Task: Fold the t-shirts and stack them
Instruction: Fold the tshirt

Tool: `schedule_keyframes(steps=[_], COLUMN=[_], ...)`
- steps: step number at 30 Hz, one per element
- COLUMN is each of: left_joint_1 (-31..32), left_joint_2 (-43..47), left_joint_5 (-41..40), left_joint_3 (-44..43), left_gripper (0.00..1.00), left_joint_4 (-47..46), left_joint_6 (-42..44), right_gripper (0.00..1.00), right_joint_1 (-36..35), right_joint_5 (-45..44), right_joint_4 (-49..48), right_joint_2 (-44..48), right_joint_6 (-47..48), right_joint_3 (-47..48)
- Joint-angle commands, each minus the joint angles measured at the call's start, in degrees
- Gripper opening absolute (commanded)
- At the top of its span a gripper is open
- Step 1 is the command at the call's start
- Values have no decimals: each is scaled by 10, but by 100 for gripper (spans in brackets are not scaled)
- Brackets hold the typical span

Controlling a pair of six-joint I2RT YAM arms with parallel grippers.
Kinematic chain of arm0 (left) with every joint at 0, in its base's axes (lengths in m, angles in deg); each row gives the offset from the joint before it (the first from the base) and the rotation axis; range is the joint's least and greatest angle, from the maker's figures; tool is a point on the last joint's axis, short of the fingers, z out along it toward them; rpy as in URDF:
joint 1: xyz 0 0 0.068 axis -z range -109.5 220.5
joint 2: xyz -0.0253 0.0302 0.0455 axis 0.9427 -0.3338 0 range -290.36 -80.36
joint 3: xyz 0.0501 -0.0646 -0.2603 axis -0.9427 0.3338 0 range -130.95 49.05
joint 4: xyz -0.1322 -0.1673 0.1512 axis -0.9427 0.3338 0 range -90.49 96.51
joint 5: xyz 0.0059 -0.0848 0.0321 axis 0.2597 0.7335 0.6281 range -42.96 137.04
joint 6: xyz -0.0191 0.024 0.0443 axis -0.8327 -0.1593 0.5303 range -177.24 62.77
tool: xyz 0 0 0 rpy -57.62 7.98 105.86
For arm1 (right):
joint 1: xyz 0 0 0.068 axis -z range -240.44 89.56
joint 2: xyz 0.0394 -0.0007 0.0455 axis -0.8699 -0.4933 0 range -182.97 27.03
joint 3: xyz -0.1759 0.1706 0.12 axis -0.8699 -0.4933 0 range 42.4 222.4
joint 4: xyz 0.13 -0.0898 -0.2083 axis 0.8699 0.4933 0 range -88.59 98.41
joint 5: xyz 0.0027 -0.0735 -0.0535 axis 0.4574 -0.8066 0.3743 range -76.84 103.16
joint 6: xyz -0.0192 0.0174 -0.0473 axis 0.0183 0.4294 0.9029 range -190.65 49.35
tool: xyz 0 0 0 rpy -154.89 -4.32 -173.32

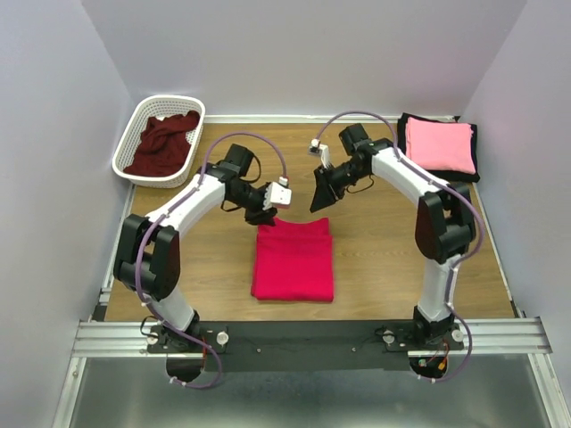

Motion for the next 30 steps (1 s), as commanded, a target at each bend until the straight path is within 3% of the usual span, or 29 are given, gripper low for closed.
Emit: schedule_keyframes(steps=[1,4,12,21,24,27,30], left_joint_1=[56,80,112,125,128,130,131], left_joint_2=[12,-8,-85,-126,-133,-124,-100], left_joint_5=[8,0,-14,-25,-27,-27,-26], left_joint_3=[11,18,12,9,5,5,9], left_gripper=[49,48,48,43,33,15,6], left_joint_4=[-65,-110,-129,-109,-96,-90,-86], left_joint_6=[-45,-71,-111,-98,-92,-86,-86], right_gripper=[33,28,26,26,26,26,26], right_joint_1=[14,15,15,14,14,13,5], right_joint_5=[85,99,114,152,160,166,180], right_joint_4=[-10,-29,-85,-86,-86,-86,-87], right_joint_2=[-101,-135,-201,-219,-222,-226,-234], right_joint_6=[-89,-126,-230,-239,-239,-236,-236], right_joint_3=[57,92,128,112,108,106,102])
